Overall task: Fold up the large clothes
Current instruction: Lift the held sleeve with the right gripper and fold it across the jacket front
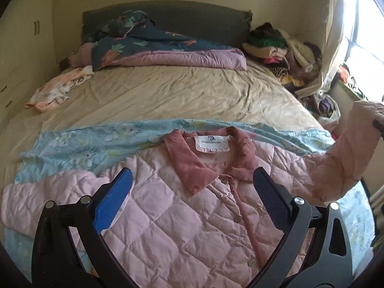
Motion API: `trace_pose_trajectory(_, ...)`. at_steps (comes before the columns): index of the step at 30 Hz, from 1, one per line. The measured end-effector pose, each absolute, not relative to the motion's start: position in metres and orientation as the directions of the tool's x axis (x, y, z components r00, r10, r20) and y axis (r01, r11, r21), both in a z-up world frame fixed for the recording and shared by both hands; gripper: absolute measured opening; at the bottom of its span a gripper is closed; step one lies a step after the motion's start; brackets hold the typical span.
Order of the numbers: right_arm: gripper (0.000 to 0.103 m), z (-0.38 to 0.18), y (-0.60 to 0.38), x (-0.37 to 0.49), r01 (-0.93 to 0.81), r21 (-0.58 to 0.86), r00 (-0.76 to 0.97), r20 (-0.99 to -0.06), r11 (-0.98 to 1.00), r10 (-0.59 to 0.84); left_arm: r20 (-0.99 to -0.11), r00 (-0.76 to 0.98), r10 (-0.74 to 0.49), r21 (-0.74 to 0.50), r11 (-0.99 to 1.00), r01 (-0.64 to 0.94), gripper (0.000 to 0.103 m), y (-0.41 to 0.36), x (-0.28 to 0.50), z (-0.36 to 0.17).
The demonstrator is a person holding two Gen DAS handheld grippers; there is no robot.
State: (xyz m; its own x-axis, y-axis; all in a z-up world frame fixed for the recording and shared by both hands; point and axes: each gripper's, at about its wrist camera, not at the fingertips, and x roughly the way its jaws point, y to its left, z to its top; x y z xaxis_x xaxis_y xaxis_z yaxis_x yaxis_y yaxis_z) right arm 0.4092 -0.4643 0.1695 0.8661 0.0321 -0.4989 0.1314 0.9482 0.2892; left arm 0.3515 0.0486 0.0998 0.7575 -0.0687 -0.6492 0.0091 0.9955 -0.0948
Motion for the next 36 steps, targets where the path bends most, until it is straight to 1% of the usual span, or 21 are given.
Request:
trace_pose_trajectory(3, 0.016, 0.182, -0.434, 0.407, 0.084, 0.270, 0.871, -0.487, 0.959, 0.061, -0.644, 0.764, -0.029, -0.096, 0.994, -0.043, 0.094, 0.062, 0.345, 0.107)
trace_pose_trajectory(7, 0.016, 0.197, -0.398, 0.405, 0.016, 0.245, 0.875, -0.473, 0.969, 0.105, -0.643, 0.763, 0.068, -0.036, 0.992, -0.119, 0.094, 0.075, 0.339, 0.112)
trace_pose_trajectory(11, 0.016, 0.208, -0.363, 0.408, -0.047, 0.207, 0.869, -0.474, 0.977, 0.142, -0.637, 0.770, 0.026, -0.098, 0.988, -0.115, 0.094, 0.091, 0.329, 0.113)
trace_pose_trajectory(16, 0.016, 0.211, -0.329, 0.412, -0.107, 0.189, 0.863, -0.469, 0.976, 0.186, -0.654, 0.757, -0.020, -0.187, 0.973, -0.135, 0.094, 0.112, 0.318, 0.111)
trace_pose_trajectory(19, 0.016, 0.209, -0.309, 0.412, -0.152, 0.178, 0.859, -0.463, 0.972, 0.219, -0.648, 0.762, -0.015, -0.189, 0.972, -0.142, 0.094, 0.120, 0.312, 0.107)
trace_pose_trajectory(21, 0.016, 0.205, -0.296, 0.411, -0.181, 0.174, 0.854, -0.460, 0.968, 0.242, -0.645, 0.763, -0.032, -0.212, 0.967, -0.140, 0.094, 0.127, 0.308, 0.103)
trace_pose_trajectory(25, 0.016, 0.193, -0.275, 0.410, -0.222, 0.176, 0.841, -0.464, 0.959, 0.279, -0.629, 0.763, -0.152, -0.351, 0.931, -0.104, 0.094, 0.148, 0.299, 0.085)
trace_pose_trajectory(27, 0.016, 0.185, -0.264, 0.409, -0.244, 0.169, 0.833, -0.468, 0.955, 0.295, -0.664, 0.733, -0.149, -0.342, 0.932, -0.121, 0.094, 0.152, 0.299, 0.073)
trace_pose_trajectory(29, 0.016, 0.177, -0.255, 0.410, -0.266, 0.159, 0.825, -0.474, 0.951, 0.310, -0.679, 0.722, -0.133, -0.335, 0.931, -0.144, 0.094, 0.157, 0.299, 0.061)
trace_pose_trajectory(32, 0.016, 0.168, -0.241, 0.411, -0.289, 0.143, 0.815, -0.481, 0.947, 0.322, -0.687, 0.724, -0.060, -0.292, 0.935, -0.200, 0.094, 0.164, 0.298, 0.047)
trace_pose_trajectory(36, 0.016, 0.152, -0.223, 0.410, -0.321, 0.109, 0.807, -0.488, 0.941, 0.332, -0.703, 0.702, -0.113, -0.366, 0.904, -0.220, 0.094, 0.177, 0.307, 0.023)
